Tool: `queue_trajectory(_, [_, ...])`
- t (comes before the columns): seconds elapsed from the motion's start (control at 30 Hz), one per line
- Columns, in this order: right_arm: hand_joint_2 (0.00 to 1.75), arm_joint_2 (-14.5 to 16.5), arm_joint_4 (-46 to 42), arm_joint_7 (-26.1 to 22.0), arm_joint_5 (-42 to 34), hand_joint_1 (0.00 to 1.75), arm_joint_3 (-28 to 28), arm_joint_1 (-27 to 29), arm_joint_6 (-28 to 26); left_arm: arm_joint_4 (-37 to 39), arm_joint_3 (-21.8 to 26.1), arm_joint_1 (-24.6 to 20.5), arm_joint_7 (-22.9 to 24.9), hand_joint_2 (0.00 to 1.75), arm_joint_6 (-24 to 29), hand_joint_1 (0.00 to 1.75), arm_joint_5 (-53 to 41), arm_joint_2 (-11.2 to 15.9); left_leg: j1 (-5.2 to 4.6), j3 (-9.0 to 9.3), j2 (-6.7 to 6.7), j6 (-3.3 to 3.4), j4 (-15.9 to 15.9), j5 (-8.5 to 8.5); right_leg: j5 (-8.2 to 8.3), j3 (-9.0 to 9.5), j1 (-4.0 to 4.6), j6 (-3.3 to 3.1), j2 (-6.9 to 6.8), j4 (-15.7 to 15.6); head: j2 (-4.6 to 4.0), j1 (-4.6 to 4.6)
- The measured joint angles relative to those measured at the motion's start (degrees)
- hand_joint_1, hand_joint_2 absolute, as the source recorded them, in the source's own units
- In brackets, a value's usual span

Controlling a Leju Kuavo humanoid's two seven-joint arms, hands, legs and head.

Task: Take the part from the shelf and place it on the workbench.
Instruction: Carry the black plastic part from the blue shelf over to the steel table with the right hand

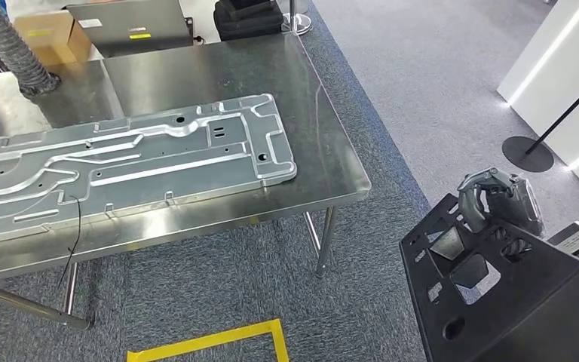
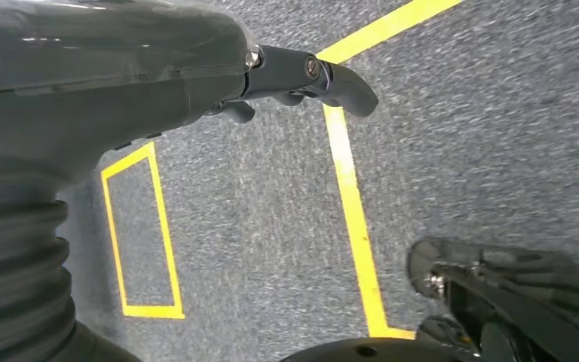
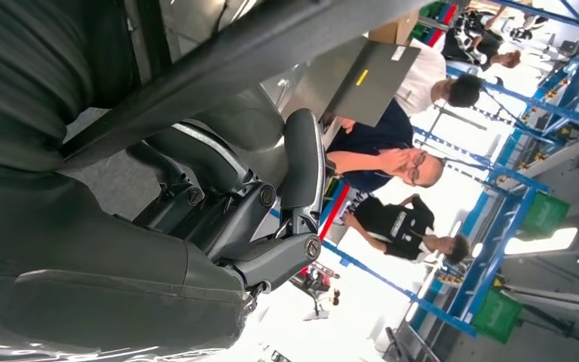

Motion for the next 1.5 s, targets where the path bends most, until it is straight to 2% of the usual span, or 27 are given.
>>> queue_trajectory(0.03, [1.75,0.05,-0.01,0.0,0.01,1.75,0.01,0.01,0.11,0.0,0.0,-0.02,-0.06,1.75,0.0,0.0,0.01,0.05,0.13,-0.11,0.04,-0.15,-0.4,1.07,-0.2,0.22,-0.07,0.12,0.01,0.03,0.0,0.0])
queue_trajectory(0.07, [1.75,0.11,-0.02,0.0,0.02,1.75,0.02,0.01,0.2,0.0,0.0,0.04,-0.08,1.75,0.0,0.0,0.01,0.09,0.25,0.97,0.08,-0.22,-3.05,3.03,-0.43,0.53,-0.17,0.28,0.05,0.07,0.0,0.0])
queue_trajectory(0.13, [1.75,0.2,-0.14,0.09,0.19,1.75,0.04,-0.02,0.27,0.0,0.0,0.36,-0.01,1.75,-0.01,0.0,-0.04,0.14,0.44,4.79,0.39,-0.16,-11.13,7.05,-1.1,1.17,-0.19,0.83,0.2,0.29,0.0,0.0])
queue_trajectory(0.17, [1.75,0.21,-0.25,0.24,0.32,1.75,0.03,-0.06,0.21,0.0,0.0,0.49,0.03,1.75,-0.03,0.0,-0.11,0.15,0.48,6.22,0.47,0.16,-14.05,8.09,-1.41,1.34,-0.11,1.13,0.29,0.41,0.0,0.01])
queue_trajectory(0.2, [1.75,0.17,-0.4,0.46,0.45,1.75,-0.06,-0.1,0.11,0.0,0.0,0.55,0.06,1.75,-0.06,0.0,-0.21,0.16,0.45,7.0,0.51,0.56,-15.62,8.41,-1.65,1.41,0.01,1.47,0.36,0.48,0.0,0.01])
queue_trajectory(0.33, [1.75,-0.64,-1.25,1.26,0.44,1.75,-1.29,0.31,-0.34,0.0,0.0,0.48,0.06,1.75,-0.16,0.0,-0.51,0.11,0.33,7.21,0.18,2.26,-16.17,8.09,-2.94,1.22,-0.18,2.73,0.41,1.58,0.0,0.01])
queue_trajectory(0.4, [1.75,-1.59,-1.97,1.45,0.1,1.75,-2.7,1.09,-0.41,0.0,0.0,0.51,-0.04,1.75,-0.21,0.0,-0.61,0.06,0.38,7.35,0.18,2.89,-16.35,7.97,-6.06,-1.25,-0.21,3.05,0.46,7.02,0.0,0.02])
queue_trajectory(0.47, [1.75,-2.6,-2.34,2.15,-0.25,1.75,-4.34,1.6,-0.13,0.0,0.0,0.54,-0.18,1.75,-0.27,0.0,-0.68,0.04,0.19,7.4,0.16,3.28,-16.33,7.76,-9.4,-5.58,-0.15,3.06,0.47,14.96,0.0,0.02])
queue_trajectory(0.5, [1.75,-3.14,-2.36,2.73,-0.32,1.75,-5.06,1.64,0.09,0.0,0.0,0.54,-0.21,1.75,-0.31,0.0,-0.69,0.04,0.08,7.48,0.13,3.38,-16.31,7.66,-9.73,-7.07,-0.13,3.0,0.47,17.29,0.0,0.02])
queue_trajectory(0.53, [1.75,-3.71,-2.33,3.34,-0.31,1.75,-5.67,1.48,0.31,0.0,0.0,0.54,-0.25,1.75,-0.34,0.0,-0.68,0.04,-0.04,7.63,0.08,3.44,-16.3,7.54,-8.89,-7.56,-0.1,2.86,0.47,17.52,0.0,0.02])
queue_trajectory(0.57, [1.75,-4.45,-2.25,3.98,-0.21,1.75,-6.33,1.12,0.46,0.0,0.0,0.54,-0.26,1.75,-0.37,0.0,-0.68,0.03,-0.16,7.84,0.04,3.47,-16.3,7.42,-6.98,-6.91,-0.03,2.62,0.47,15.42,0.0,0.02])
queue_trajectory(0.6, [1.75,-5.24,-2.09,4.65,-0.02,1.75,-6.95,0.41,0.58,0.0,0.0,0.53,-0.25,1.75,-0.39,0.0,-0.68,-0.01,-0.26,8.1,0.0,3.44,-16.3,7.28,-4.39,-5.29,0.14,2.23,0.52,11.4,0.0,0.02])
queue_trajectory(0.67, [1.75,-7.23,-1.23,6.19,0.47,1.75,-8.13,-1.71,0.86,0.0,-0.05,0.52,-0.2,1.75,-0.38,0.0,-0.68,-0.13,-0.51,8.38,-0.05,3.25,-16.24,7.07,-0.91,-2.26,0.61,1.44,0.66,4.02,0.0,0.01])
queue_trajectory(0.7, [1.75,-8.26,-0.55,6.95,0.67,1.75,-8.53,-2.91,1.13,0.0,-0.12,0.5,-0.17,1.75,-0.36,0.0,-0.67,-0.17,-0.57,8.37,-0.08,3.07,-16.21,7.03,-0.19,-1.49,0.83,1.17,0.69,2.02,0.0,0.01])
queue_trajectory(0.8, [1.75,-11.11,2.34,8.94,1.45,1.75,-8.74,-7.36,2.1,0.0,-0.46,0.46,-0.16,1.75,-0.21,0.0,-0.55,-0.14,-0.7,8.23,-0.08,2.3,-16.16,6.93,0.03,-1.33,0.72,0.83,0.58,1.13,0.0,0.01])
queue_trajectory(0.87, [1.75,-12.81,4.62,10.32,2.22,1.75,-8.22,-11.4,2.74,0.0,-0.6,0.44,-0.22,1.75,-0.2,0.0,-0.45,-0.08,-0.74,7.2,0.02,1.53,-13.9,5.51,0.28,-1.08,0.21,0.49,0.42,0.66,0.0,0.01])
queue_trajectory(0.9, [1.75,-13.59,5.95,11.07,2.59,1.75,-7.68,-13.68,3.18,0.0,-0.62,0.37,-0.27,1.75,-0.21,0.0,-0.4,-0.01,-0.62,5.8,0.07,1.12,-11.03,4.0,0.34,-0.96,0.03,0.38,0.33,0.54,0.0,0.01])
queue_trajectory(0.97, [1.75,-14.69,8.85,12.5,3.18,1.75,-6.02,-18.72,3.98,0.0,-0.65,0.06,-0.23,1.75,-0.22,0.0,-0.33,0.09,-0.32,1.78,0.09,0.44,-3.25,0.73,0.33,-0.93,0.01,0.27,0.25,0.55,0.0,0.01])
queue_trajectory(1.0, [1.75,-15.11,10.51,13.14,3.46,1.75,-4.89,-21.2,4.33,0.0,-0.67,-0.1,-0.11,1.75,-0.22,0.0,-0.31,0.13,-0.25,0.16,0.09,0.25,-0.37,0.04,0.31,-0.89,0.01,0.27,0.25,0.58,0.0,0.0])
queue_trajectory(1.03, [1.75,-15.44,12.07,13.61,3.63,1.75,-3.78,-23.5,4.53,0.0,-0.68,-0.21,0.06,1.75,-0.21,0.0,-0.28,0.14,-0.21,-0.53,0.1,0.14,0.49,0.46,0.27,-0.84,0.01,0.3,0.24,0.61,0.0,0.0])
queue_trajectory(1.07, [1.75,-15.71,13.56,13.9,3.75,1.75,-2.73,-25.58,4.68,0.0,-0.7,-0.25,0.25,1.75,-0.17,0.0,-0.26,0.15,-0.18,-0.03,0.1,0.14,-1.05,1.98,0.19,-0.72,0.0,0.35,0.23,0.65,0.0,0.0])
queue_trajectory(1.13, [1.75,-16.12,16.38,14.17,3.79,1.75,-0.76,-29.36,4.89,0.0,-0.75,-0.06,0.66,1.75,-0.04,0.0,-0.21,0.14,-0.17,3.38,0.34,0.38,-8.83,6.21,-0.11,-0.41,0.06,0.62,0.24,0.75,0.0,0.01])
queue_trajectory(1.2, [1.75,-16.44,19.2,14.18,3.68,1.75,1.28,-33.07,5.17,0.0,-0.79,0.17,0.93,1.75,0.04,0.0,-0.1,0.13,-0.2,6.13,0.63,1.08,-14.83,8.41,-0.42,-0.42,0.3,1.05,0.32,0.98,0.0,0.01])
queue_trajectory(1.3, [1.75,-16.86,23.03,14.11,3.52,1.75,4.4,-37.72,5.41,0.0,-0.79,0.17,1.01,1.75,0.07,0.0,-0.01,0.04,-0.26,6.54,0.49,2.26,-16.2,8.68,-0.59,-0.64,0.41,1.89,0.32,1.03,0.0,0.0])
queue_trajectory(1.37, [1.75,-17.18,24.52,14.07,3.49,1.75,5.67,-39.22,5.41,0.0,-0.8,0.16,1.01,1.75,0.07,0.0,-0.01,-0.03,-0.07,6.7,0.38,2.97,-16.66,8.9,-1.85,-1.22,0.3,2.46,0.3,2.65,0.0,0.01])
queue_trajectory(1.4, [1.75,-17.29,25.13,14.05,3.46,1.75,6.1,-39.83,5.41,0.0,-0.8,0.16,1.01,1.75,0.07,0.0,-0.01,-0.05,0.04,6.78,0.36,3.25,-16.85,8.97,-3.28,-2.32,0.25,2.67,0.32,5.09,0.0,0.02])
queue_trajectory(1.5, [1.75,-17.37,26.78,14.03,3.38,1.75,7.29,-41.01,5.43,0.0,-0.8,0.16,1.02,1.75,0.07,0.0,0.01,-0.09,0.01,6.8,0.23,3.59,-16.84,8.88,-7.74,-7.86,0.17,3.03,0.37,16.02,0.0,0.02])
